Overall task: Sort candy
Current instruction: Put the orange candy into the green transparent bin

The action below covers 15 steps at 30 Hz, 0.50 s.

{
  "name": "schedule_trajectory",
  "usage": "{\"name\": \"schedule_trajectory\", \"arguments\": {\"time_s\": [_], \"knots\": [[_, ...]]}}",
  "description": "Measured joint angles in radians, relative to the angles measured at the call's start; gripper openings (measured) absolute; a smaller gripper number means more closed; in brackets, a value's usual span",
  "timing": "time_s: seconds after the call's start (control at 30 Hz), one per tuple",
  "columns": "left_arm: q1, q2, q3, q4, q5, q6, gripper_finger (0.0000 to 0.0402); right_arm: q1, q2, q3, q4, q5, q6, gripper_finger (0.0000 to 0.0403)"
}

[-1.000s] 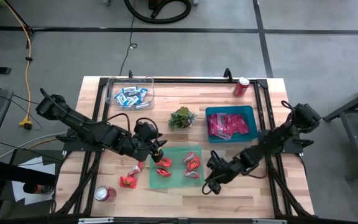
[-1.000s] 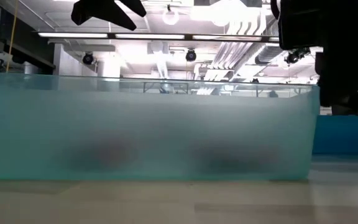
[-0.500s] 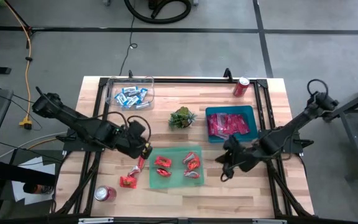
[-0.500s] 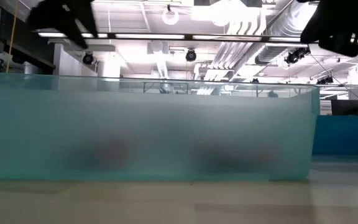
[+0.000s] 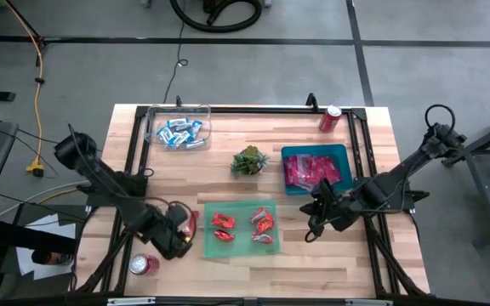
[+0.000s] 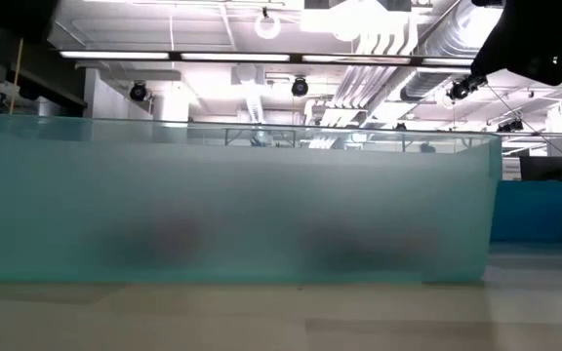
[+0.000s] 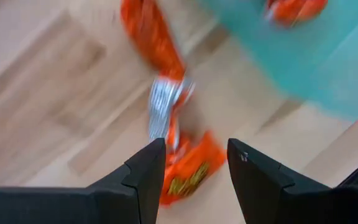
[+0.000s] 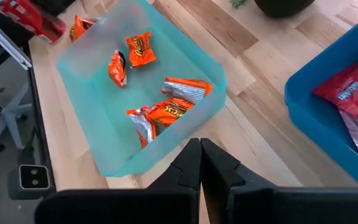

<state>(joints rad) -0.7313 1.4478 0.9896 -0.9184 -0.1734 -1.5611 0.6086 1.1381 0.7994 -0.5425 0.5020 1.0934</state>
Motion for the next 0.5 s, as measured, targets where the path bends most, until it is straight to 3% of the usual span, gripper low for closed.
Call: {"name": "schedule_trajectory", "arguments": {"time_s": [0.13, 0.5], "knots": [[-0.025, 0.046, -0.018, -0.003, 0.046, -0.009, 0.0161, -0.005, 0.001, 0.0, -0.012, 0.003, -0.002, 0.0], [0.038, 0.127, -0.065, 0.014, 0.122, 0.003, 0.0161, -0.027, 0.001, 0.0, -0.015, -0.002, -0.002, 0.0]]}}
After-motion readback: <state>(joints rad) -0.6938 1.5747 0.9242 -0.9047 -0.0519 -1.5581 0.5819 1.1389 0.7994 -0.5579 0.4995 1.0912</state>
